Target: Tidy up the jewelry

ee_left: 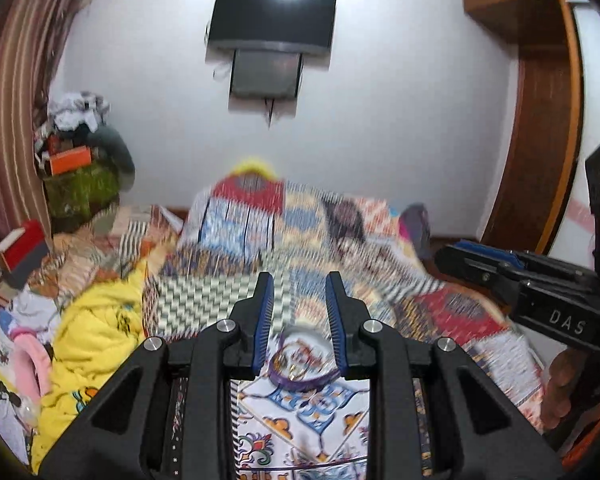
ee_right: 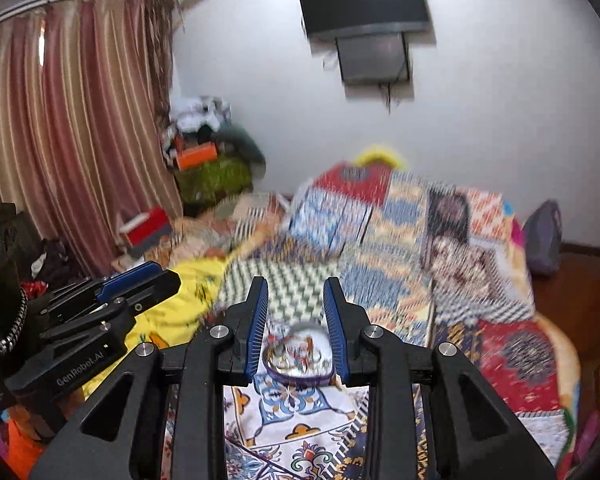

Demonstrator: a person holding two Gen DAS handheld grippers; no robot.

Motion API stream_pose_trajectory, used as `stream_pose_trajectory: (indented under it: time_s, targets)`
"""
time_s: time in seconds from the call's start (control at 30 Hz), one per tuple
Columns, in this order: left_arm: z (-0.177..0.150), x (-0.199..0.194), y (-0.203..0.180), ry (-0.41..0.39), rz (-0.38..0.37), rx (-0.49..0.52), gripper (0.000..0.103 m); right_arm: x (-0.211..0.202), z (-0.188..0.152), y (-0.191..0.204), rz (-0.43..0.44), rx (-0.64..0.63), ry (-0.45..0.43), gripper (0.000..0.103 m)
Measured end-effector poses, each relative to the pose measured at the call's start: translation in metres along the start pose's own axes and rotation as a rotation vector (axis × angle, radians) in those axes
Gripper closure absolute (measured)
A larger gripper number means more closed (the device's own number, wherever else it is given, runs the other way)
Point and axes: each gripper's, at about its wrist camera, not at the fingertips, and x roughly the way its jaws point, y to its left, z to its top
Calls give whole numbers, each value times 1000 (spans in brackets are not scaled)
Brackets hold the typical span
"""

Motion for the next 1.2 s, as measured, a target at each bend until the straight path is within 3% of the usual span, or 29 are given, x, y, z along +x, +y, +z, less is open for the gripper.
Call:
stream_pose_trajectory:
  time_s: [0.13,0.2,0.23,0.37,0.43,0.5,0.67,1.2]
  targets:
    - [13,-45,-15,-113,-8,26,65,-33,2,11,-18,-6,-85,71]
    - [16,-63,-23,-159,0,47,63,-45,2,14,-33,-4,-120,55]
    - [16,-68,-26,-173,5,53,59,-50,1,15,-46,-7,-136,53]
    - [15,-93,-35,-237,44,71,24,-65,-2,21,-80,-23,-174,40]
    - [12,-100,-36,-248,57,68,15,-69,-5,22,-105,-24,-189,27]
    - [11,-103,-35,-248,63,55,13,-72,-9,22,-137,-20,-205,16]
    - [5,-108,-27,-225,67,20,10,-77,-14,20,-152,-7,-203,3]
    - [-11,-109,-27,-189,92,-4,7,-89,-26,19,-169,4,-185,3]
